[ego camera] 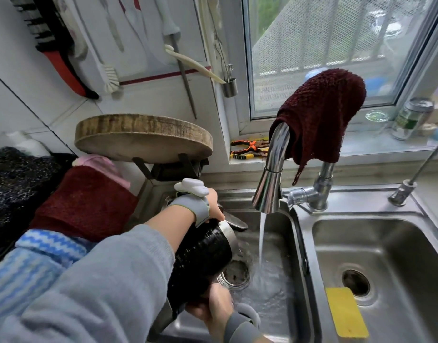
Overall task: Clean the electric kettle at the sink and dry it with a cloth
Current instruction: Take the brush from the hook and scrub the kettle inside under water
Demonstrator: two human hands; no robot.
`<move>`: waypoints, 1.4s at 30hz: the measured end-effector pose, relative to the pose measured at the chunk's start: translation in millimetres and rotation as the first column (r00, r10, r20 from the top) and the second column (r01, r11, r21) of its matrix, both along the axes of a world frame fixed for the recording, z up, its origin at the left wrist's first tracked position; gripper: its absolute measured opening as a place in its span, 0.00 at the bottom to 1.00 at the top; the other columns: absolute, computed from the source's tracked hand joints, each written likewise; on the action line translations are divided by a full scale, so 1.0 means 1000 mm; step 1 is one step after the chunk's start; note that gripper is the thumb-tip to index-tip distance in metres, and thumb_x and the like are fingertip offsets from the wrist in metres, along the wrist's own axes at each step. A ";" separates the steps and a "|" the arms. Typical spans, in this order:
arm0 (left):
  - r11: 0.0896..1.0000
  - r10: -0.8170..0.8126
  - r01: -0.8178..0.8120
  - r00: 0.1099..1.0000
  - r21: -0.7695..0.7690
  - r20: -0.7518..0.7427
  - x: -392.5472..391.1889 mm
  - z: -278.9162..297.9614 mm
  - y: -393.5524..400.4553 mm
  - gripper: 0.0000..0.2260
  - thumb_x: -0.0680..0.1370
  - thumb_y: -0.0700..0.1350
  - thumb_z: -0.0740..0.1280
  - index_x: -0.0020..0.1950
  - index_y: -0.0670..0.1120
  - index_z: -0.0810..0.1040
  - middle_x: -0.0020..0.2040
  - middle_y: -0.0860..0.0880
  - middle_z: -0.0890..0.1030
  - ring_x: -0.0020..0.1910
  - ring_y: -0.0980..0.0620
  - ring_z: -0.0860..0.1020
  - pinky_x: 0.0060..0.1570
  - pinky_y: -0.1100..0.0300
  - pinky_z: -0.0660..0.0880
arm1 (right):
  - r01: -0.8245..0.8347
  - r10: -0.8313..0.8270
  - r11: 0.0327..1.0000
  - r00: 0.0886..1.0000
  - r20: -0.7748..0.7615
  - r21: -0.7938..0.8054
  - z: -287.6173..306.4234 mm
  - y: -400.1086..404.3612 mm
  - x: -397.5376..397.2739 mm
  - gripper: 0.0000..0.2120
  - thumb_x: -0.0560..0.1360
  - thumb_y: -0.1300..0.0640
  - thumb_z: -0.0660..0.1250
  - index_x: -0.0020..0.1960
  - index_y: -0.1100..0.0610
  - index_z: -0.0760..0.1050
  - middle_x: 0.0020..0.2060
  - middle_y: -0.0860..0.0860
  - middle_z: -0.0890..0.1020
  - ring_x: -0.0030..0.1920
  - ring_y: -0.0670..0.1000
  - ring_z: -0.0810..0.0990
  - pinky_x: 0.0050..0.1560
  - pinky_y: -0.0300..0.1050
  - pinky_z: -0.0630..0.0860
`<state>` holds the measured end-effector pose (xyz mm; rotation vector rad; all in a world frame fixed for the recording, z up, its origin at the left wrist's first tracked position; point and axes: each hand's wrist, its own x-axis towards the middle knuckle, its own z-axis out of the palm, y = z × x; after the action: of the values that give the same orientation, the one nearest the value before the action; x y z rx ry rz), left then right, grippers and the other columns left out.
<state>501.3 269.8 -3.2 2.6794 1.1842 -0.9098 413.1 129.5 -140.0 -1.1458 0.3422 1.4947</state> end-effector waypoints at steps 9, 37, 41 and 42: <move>1.000 -0.001 0.001 1.000 -0.003 -0.010 0.008 0.013 -0.013 0.21 0.76 0.56 0.67 0.62 0.44 0.78 0.60 0.48 0.81 0.60 0.47 0.79 0.56 0.57 0.74 | 0.034 -0.036 0.999 0.994 -0.105 -0.017 0.018 -0.001 -0.005 0.13 0.73 0.70 0.53 0.46 0.72 0.76 0.39 0.66 0.81 0.37 0.62 0.80 0.26 0.49 0.79; 0.999 0.009 -0.010 0.999 -0.035 -0.036 0.017 0.008 -0.005 0.20 0.74 0.56 0.70 0.60 0.46 0.76 0.49 0.48 0.76 0.47 0.46 0.75 0.47 0.54 0.74 | -0.007 0.008 1.000 0.998 -0.057 0.016 0.046 -0.013 -0.005 0.17 0.75 0.66 0.50 0.49 0.68 0.77 0.36 0.62 0.82 0.32 0.58 0.81 0.29 0.48 0.79; 0.997 0.068 -0.067 0.997 -0.033 0.038 0.012 0.017 0.004 0.21 0.71 0.59 0.71 0.52 0.44 0.73 0.47 0.47 0.76 0.51 0.45 0.78 0.48 0.55 0.74 | -0.054 0.054 0.998 0.998 0.033 0.010 0.045 -0.017 0.013 0.16 0.75 0.67 0.50 0.44 0.67 0.77 0.33 0.60 0.81 0.35 0.59 0.79 0.30 0.49 0.80; 0.996 0.083 -0.081 0.995 -0.036 0.056 0.010 0.019 0.005 0.22 0.71 0.60 0.71 0.51 0.43 0.73 0.47 0.47 0.76 0.52 0.45 0.79 0.48 0.55 0.73 | -0.062 0.062 0.998 0.996 0.060 0.006 0.043 -0.018 0.018 0.16 0.75 0.67 0.51 0.42 0.66 0.77 0.32 0.60 0.81 0.34 0.59 0.79 0.30 0.48 0.80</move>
<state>510.8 275.1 16.1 2.5910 1.2453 -0.8282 431.1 111.2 -97.5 -1.2021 0.2614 1.5111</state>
